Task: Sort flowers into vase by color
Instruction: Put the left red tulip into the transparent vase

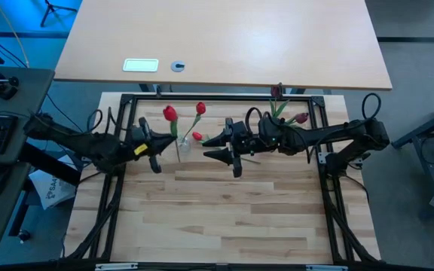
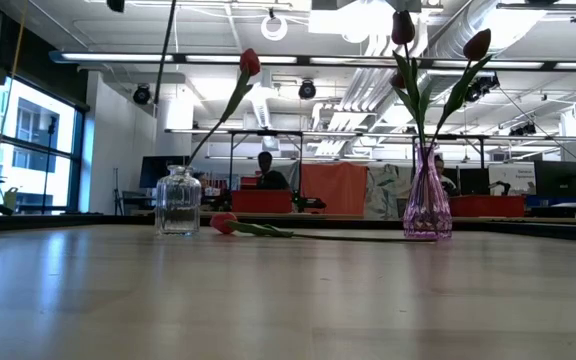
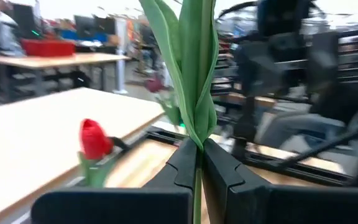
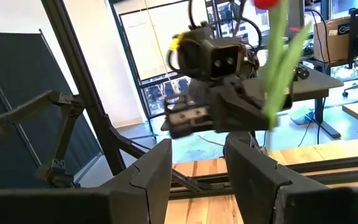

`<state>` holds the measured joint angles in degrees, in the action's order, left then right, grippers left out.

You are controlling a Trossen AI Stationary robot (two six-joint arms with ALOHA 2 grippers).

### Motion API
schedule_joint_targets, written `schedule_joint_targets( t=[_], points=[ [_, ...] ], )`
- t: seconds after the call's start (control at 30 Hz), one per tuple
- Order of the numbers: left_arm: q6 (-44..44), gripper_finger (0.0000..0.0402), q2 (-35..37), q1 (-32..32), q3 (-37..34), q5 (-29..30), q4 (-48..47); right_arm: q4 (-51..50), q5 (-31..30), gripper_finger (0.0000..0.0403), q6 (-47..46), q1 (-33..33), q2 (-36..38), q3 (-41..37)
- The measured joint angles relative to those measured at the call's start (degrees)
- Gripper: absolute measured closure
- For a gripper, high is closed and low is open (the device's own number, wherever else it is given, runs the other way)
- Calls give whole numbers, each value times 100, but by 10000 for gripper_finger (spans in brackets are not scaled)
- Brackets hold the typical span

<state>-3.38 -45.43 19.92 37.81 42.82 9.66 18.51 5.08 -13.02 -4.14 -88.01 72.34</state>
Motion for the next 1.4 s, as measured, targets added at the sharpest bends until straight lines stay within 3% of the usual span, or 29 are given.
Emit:
schedule_joint_targets(
  t=[0.2, 0.37, 0.8, 0.97, 1.4],
  points=[
    [123, 401, 308, -651, -825, -26, 692, 2, -14, 258, 0, 0, 0, 0],
    [440, 401, 358, -1418, -1371, -634, 1811, 2, -100, 258, 0, 2, 0, 0],
    [379, 401, 444, -2780, -1468, -1749, 1596, 2, -186, 258, -199, 2, 0, 0],
    [206, 401, 442, -2947, -1468, -2023, 1438, 2, -205, 258, -197, 2, 0, 0],
    [91, 401, 359, -2950, -1464, -2025, 986, 21, -207, 258, -109, 2, 0, 0]
  ],
)
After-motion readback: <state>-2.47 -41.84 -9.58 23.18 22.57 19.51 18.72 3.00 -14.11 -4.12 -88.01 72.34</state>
